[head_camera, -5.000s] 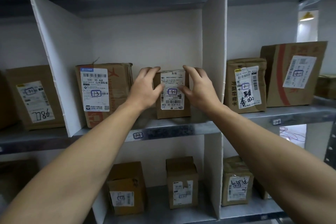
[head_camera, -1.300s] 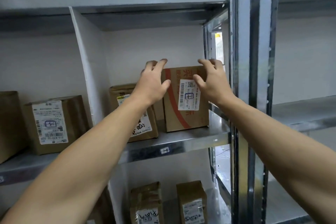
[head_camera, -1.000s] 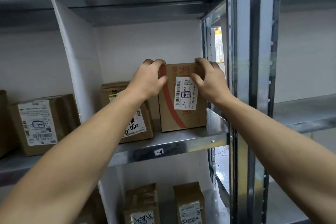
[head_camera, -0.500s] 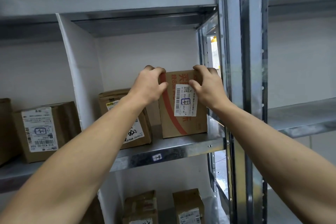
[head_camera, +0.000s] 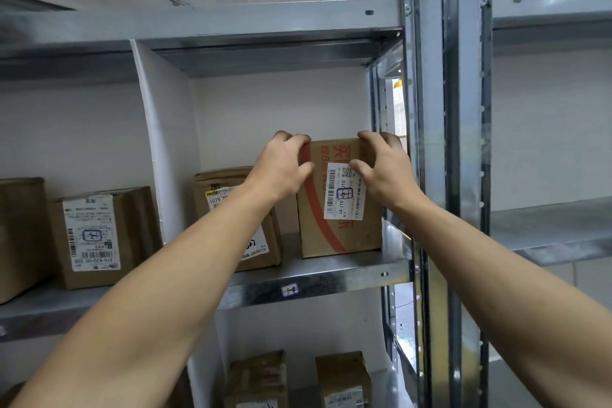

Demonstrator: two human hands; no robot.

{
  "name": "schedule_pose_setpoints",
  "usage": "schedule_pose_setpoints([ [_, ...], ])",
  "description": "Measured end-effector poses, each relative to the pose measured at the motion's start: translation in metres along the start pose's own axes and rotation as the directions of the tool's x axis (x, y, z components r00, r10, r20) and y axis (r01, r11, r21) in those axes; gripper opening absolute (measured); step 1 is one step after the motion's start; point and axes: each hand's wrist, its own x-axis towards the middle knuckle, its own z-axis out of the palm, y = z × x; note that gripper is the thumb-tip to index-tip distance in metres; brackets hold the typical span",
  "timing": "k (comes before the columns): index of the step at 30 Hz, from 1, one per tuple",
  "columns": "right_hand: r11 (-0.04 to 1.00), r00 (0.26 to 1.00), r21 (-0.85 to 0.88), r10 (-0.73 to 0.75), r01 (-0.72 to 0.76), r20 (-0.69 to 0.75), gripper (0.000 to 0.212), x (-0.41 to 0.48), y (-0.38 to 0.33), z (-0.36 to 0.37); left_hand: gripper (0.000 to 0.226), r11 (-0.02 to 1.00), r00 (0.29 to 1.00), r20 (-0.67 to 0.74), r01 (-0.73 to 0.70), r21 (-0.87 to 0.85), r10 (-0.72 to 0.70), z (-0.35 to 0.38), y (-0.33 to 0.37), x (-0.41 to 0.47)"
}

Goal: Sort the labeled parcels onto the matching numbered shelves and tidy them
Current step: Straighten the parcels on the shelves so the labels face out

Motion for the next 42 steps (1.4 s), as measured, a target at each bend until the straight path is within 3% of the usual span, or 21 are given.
schedule_pose_setpoints([
  [7,0.998,0.998,-0.013,-0.059,0.059,-0.007,0.054,-0.006,0.002,-0.001,0.052,1.000,1.000,-0.031,0.005,0.006,-0.005,0.000,0.005,-0.005],
  [14,0.956,0.962,-0.128,-0.269,0.262,-0.042,0.054,-0.023,0.009,0.002,0.051,1.000,0.988,-0.155,-0.029,0.004,0.030,-0.004,0.005,-0.024],
  [20,0.881,0.902,-0.263,-0.426,0.394,-0.076,0.049,-0.045,0.008,0.007,0.043,0.986,0.958,-0.258,-0.091,0.142,0.126,-0.007,0.002,-0.060],
  [27,0.862,0.905,-0.282,-0.420,0.421,0.066,0.038,-0.091,-0.004,0.028,0.042,0.959,0.948,-0.272,-0.089,0.269,0.164,-0.021,-0.021,-0.123],
  [31,0.860,0.887,-0.215,-0.444,0.462,0.128,0.036,-0.129,-0.029,0.051,0.042,0.955,0.958,-0.268,-0.016,0.297,0.099,-0.045,-0.045,-0.179],
  [37,0.866,0.850,-0.139,-0.420,0.480,0.317,0.040,-0.209,-0.092,0.111,0.043,0.922,0.980,-0.151,0.172,0.346,-0.126,-0.091,-0.091,-0.287],
  [42,0.890,0.767,-0.066,-0.348,0.451,0.539,0.038,-0.296,-0.152,0.160,0.045,0.820,0.919,0.008,0.349,0.453,-0.395,-0.135,-0.132,-0.398],
])
